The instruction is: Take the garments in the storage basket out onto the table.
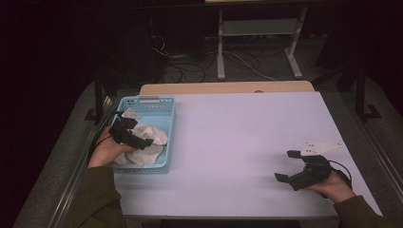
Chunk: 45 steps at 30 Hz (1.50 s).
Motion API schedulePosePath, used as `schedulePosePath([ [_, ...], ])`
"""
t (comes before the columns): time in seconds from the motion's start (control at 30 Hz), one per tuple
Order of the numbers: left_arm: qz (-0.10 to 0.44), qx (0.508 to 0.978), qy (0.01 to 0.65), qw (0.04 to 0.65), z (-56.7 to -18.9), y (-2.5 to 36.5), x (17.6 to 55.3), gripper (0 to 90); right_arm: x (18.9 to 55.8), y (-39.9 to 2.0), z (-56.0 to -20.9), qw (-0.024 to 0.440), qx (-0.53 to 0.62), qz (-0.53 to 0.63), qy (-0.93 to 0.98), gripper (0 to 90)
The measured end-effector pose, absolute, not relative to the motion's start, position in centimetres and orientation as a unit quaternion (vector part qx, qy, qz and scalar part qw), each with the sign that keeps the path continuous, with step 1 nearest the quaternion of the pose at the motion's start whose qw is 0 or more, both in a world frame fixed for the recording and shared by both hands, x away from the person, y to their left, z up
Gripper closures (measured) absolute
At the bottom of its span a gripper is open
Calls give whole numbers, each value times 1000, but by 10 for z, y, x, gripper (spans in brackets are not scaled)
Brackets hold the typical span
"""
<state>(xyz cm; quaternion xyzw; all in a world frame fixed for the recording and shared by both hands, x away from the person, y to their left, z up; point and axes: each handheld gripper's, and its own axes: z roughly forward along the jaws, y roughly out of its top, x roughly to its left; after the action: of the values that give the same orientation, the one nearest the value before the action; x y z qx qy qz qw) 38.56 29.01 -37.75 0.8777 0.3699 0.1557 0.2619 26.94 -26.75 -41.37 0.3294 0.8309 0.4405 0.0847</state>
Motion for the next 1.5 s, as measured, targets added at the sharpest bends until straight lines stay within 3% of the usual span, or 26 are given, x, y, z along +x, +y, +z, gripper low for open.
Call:
schedulePosePath([
  [1.5, 135, 900, 371, 185, -423, 286, 402, 0, 270, -270, -416, 81, 335, 439, 830, 0],
])
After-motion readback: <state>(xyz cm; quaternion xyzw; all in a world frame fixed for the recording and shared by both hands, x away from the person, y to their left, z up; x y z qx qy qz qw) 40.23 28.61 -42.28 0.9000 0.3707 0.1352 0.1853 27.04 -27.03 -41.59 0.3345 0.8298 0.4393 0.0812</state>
